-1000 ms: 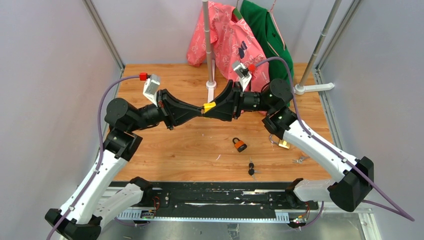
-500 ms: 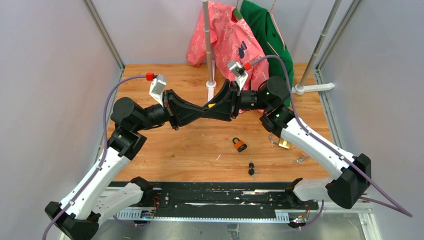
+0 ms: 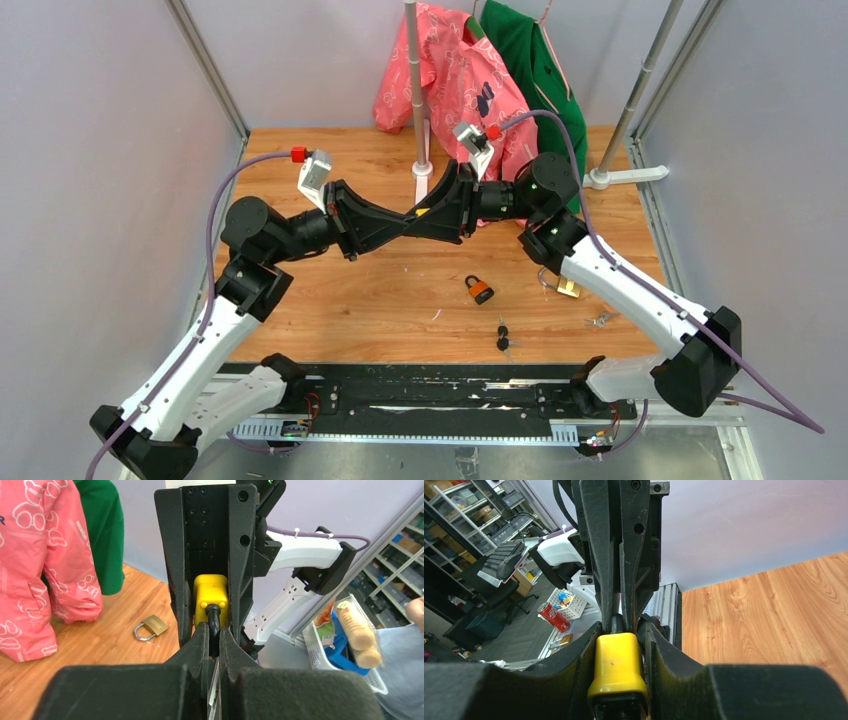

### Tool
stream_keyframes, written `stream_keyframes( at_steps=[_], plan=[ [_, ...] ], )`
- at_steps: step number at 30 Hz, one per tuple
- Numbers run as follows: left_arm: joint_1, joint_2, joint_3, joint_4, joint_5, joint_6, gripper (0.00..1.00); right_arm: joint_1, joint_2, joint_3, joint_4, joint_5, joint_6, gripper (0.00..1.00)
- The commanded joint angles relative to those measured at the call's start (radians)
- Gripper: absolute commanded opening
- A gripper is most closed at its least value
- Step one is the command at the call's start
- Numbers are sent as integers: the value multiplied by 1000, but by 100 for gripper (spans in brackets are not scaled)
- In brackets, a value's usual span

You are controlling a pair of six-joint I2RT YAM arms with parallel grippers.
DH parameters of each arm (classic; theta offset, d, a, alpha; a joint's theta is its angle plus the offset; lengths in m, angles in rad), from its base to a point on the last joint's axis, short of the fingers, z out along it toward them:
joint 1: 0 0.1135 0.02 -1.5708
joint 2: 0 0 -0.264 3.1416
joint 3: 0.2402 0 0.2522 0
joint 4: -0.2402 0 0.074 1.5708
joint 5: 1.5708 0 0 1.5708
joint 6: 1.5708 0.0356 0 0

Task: Lock with the key
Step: Lock the lock.

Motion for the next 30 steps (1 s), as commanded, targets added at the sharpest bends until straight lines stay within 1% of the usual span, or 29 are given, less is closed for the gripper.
stream_keyframes(
  at_steps=[1,2,3,4,5,6,9,11,12,18,22,25,30],
  plan=[
    [12,28,-64,14,44,-83,0,83,1,35,-61,105,-17,0],
    [31,23,-70,30,48,-101,0,83,-4,41,-85,102,-29,0],
    [50,15,-76,41,52,-117,0,82,-6,47,-113,103,-30,7],
    [65,6,-82,56,55,-135,0,82,-8,49,-120,102,-26,24],
    [78,0,-91,73,56,-150,0,81,-10,47,-121,102,-21,39],
    [88,-7,-99,88,56,-164,0,80,-14,45,-117,104,-15,44],
    [104,-20,-131,169,49,-217,0,79,-14,37,-78,103,17,50],
    [107,-25,-146,217,43,-252,0,78,-14,30,-44,107,45,58],
    [110,-27,-151,237,41,-268,0,78,-15,26,-39,110,49,61],
    [136,-39,-131,275,54,-313,0,51,-40,-17,-16,123,79,62],
    [159,-47,-118,280,71,-327,0,1,-69,-67,22,127,122,62],
    [170,-52,-115,291,81,-343,0,-29,-87,-96,48,118,148,62],
    [177,-49,-109,309,87,-359,0,-42,-83,-103,59,90,163,61]
  ],
)
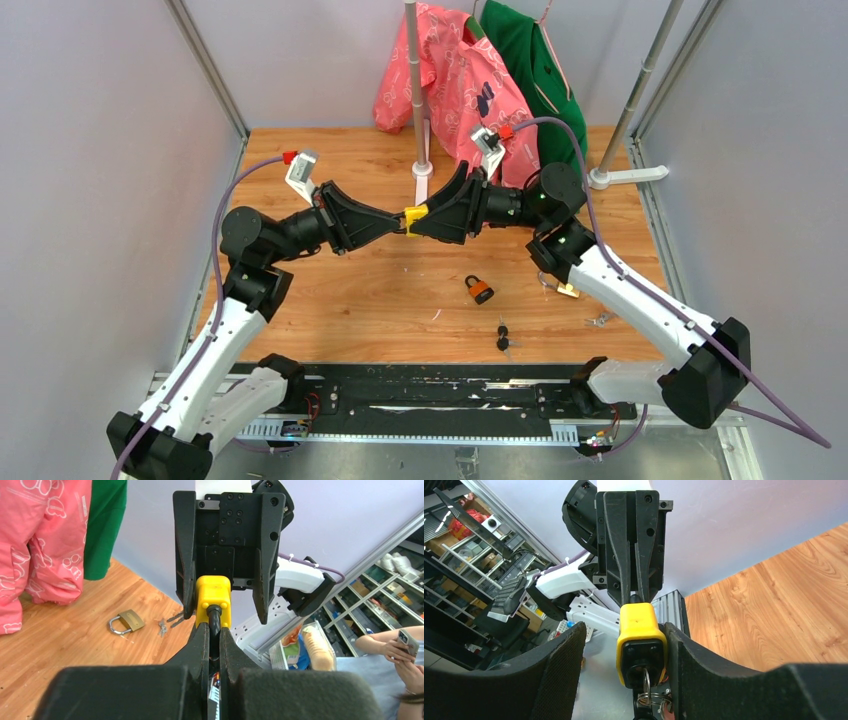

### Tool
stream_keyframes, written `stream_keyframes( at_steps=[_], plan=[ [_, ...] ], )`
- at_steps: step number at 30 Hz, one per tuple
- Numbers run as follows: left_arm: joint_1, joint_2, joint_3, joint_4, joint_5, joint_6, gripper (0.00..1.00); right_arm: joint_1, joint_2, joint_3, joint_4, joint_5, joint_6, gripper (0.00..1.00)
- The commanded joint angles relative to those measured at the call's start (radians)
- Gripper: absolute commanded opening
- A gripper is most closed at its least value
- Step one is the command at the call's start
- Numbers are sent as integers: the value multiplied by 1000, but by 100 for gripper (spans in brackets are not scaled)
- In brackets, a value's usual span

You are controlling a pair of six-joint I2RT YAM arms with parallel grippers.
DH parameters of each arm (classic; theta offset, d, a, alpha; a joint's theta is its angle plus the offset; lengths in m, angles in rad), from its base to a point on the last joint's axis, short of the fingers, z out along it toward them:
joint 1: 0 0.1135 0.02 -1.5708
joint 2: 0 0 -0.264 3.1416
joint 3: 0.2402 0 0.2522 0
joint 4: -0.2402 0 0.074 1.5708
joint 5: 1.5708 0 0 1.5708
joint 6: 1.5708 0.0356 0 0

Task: Lock with the key
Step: Lock the lock.

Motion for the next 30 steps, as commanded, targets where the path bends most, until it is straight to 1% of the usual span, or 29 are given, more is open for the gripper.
stream_keyframes(
  at_steps=[1,3,5,9,12,13,14,15,18,22,25,27,29,30],
  plan=[
    [11,-14,40,87,11,-28,0,-14,-14,-16,73,-35,43,59],
    [13,-10,45,92,15,-31,0,-16,-10,-24,94,-48,55,56],
    [17,-9,49,92,14,-33,0,-17,-5,-29,99,-58,59,48],
    [19,-11,53,96,17,-34,0,-18,4,-38,98,-65,63,46],
    [19,-12,53,97,17,-36,0,-19,14,-31,118,-81,76,31],
    [20,-13,53,97,16,-34,0,-18,19,-25,122,-92,78,16],
    [20,-14,53,97,16,-32,0,-19,24,-20,125,-100,80,3],
    [21,-10,57,95,21,-29,0,-18,25,-18,131,-105,84,0],
    [21,-3,86,17,36,20,0,-18,13,-33,154,-93,94,0],
    [21,-7,119,-81,31,81,0,-19,-12,-33,100,-72,44,0],
    [24,-13,176,-232,14,189,0,-28,-28,-39,65,-59,20,0],
    [25,-5,213,-289,26,227,0,-28,-32,-38,53,-59,15,0],
    [25,8,245,-336,43,255,0,-27,-18,-36,83,-80,39,0],
    [25,15,269,-384,43,288,0,-27,-8,-33,105,-97,59,5]
  ],
)
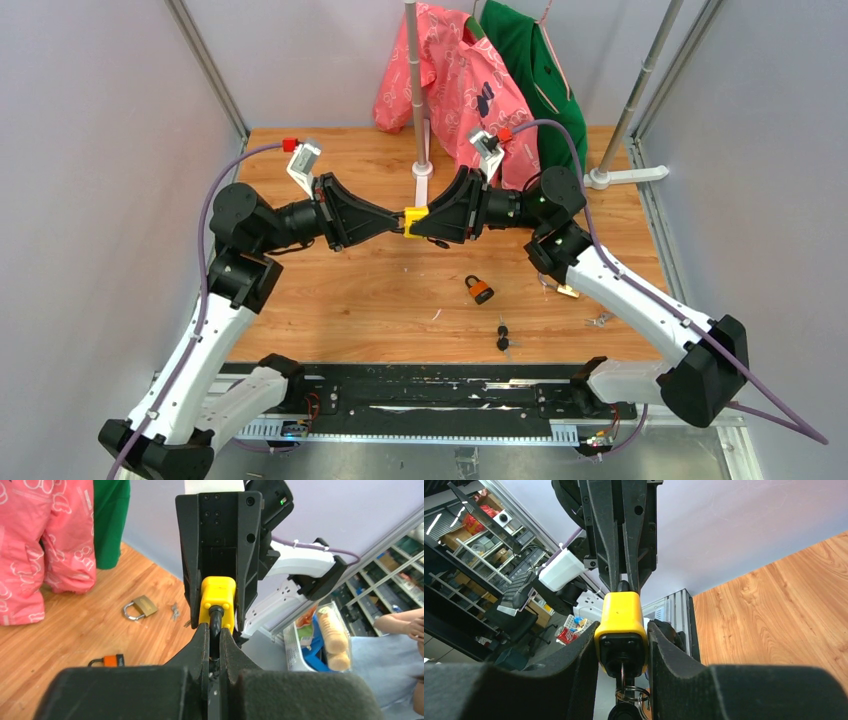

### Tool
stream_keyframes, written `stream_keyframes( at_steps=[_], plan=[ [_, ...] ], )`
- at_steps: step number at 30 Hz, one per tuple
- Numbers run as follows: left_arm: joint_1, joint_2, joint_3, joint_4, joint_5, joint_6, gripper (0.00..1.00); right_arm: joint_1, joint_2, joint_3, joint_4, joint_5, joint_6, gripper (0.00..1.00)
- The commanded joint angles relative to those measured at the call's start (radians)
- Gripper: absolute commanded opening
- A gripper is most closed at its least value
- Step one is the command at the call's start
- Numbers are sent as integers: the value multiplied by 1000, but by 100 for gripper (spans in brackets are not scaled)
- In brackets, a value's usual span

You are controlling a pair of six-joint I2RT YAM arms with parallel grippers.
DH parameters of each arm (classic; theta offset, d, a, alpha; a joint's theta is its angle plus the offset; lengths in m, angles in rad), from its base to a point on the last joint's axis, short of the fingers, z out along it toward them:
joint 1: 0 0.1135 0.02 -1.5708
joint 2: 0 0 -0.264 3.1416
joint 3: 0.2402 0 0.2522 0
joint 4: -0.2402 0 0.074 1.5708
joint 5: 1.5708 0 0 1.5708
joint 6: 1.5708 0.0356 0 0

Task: Lock with the key
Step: Lock the lock.

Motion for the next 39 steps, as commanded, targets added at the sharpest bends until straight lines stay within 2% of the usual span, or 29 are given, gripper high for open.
stream_keyframes(
  at_steps=[1,2,5,8,11,14,19,21,24,28,31,39],
  plan=[
    [16,7,123,-148,-8,166,0,-14,0,2,40,-70,36,26],
    [16,13,138,-178,-2,181,0,-16,9,8,52,-88,50,41],
    [17,43,190,-221,30,199,0,-16,1,16,2,-96,33,64],
    [17,60,243,-304,50,256,0,-23,-20,37,-145,-90,-67,70],
    [18,85,318,-468,71,370,0,-55,-57,40,-237,-84,-118,72],
    [19,128,427,-699,74,554,0,-107,-105,54,-371,-82,-196,73],
    [19,202,554,-958,75,733,0,-157,-178,113,-708,-40,-428,78],
    [19,216,563,-1012,85,786,0,-157,-184,127,-760,-25,-481,78],
    [19,228,571,-1085,89,871,0,-149,-179,113,-717,-56,-510,78],
    [19,241,566,-1125,130,912,0,-99,-186,34,-556,-57,-574,69],
    [19,245,559,-1160,152,952,0,-91,-167,-23,-435,-94,-540,68],
    [19,236,528,-1162,156,958,0,-5,-30,-14,-369,-173,-464,68]
  ],
)
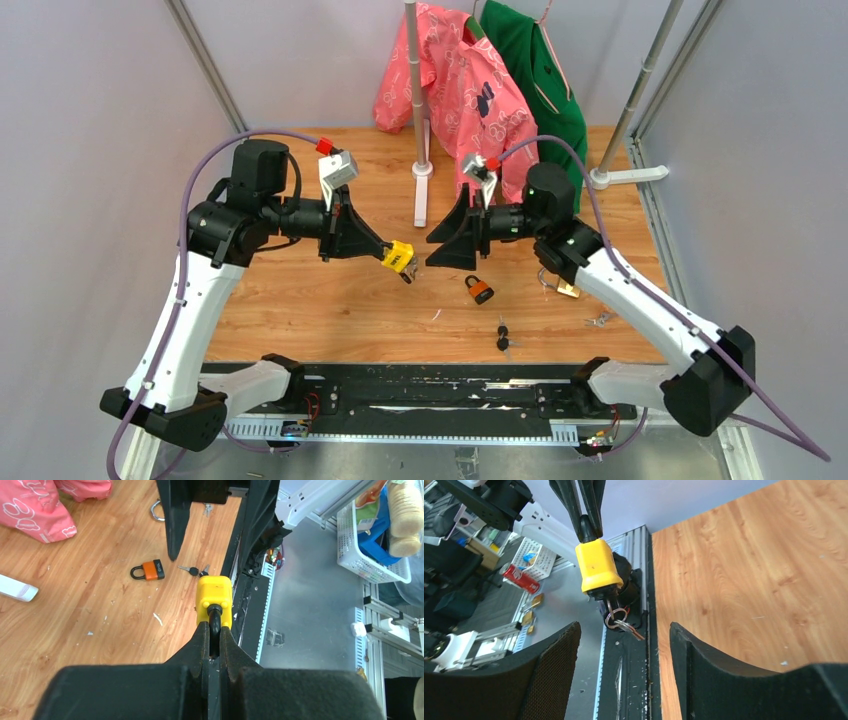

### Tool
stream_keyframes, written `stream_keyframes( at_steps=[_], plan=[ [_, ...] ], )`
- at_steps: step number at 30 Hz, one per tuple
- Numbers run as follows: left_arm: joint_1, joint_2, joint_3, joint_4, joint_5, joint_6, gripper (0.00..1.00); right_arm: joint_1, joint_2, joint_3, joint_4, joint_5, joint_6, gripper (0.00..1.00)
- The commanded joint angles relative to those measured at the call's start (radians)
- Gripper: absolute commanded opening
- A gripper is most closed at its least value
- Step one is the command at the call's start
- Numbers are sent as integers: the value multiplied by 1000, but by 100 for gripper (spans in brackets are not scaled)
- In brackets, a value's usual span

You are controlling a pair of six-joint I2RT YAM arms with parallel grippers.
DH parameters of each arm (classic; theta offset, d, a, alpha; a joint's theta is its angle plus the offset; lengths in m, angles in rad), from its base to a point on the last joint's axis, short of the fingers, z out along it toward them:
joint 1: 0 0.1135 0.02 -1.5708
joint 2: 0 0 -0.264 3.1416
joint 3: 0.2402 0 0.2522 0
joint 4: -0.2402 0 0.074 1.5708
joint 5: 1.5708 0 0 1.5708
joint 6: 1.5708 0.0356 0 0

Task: Lock with the key
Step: Lock the lock.

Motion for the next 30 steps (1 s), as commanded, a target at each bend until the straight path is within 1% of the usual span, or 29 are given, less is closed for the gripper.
stream_keyframes(
  at_steps=[1,3,5,9,11,13,14,17,19,22,25,30],
  plan=[
    [6,-16,-3,6,41,18,0,62,38,-6,115,-54,49,68],
    [6,-14,-3,7,40,18,0,74,57,-19,168,-69,87,64],
    [6,-11,-2,6,42,20,0,78,72,-21,193,-79,116,63],
    [6,-5,-7,6,41,20,0,90,96,-12,214,-109,127,60],
    [6,-3,-8,6,40,22,0,95,109,-4,210,-123,125,51],
    [6,-2,-7,6,41,25,0,96,115,2,209,-130,124,36],
    [6,0,-5,7,39,26,0,97,120,6,206,-132,124,31],
    [6,3,-4,6,40,28,0,96,130,11,193,-132,122,26],
    [6,4,-5,5,42,31,0,97,136,13,195,-134,126,20],
    [7,3,-6,6,37,37,0,97,139,13,187,-135,126,0],
    [6,5,-7,4,40,43,0,97,137,6,150,-137,120,0],
    [6,10,7,-26,20,71,0,97,98,-37,153,-150,106,0]
  ],
)
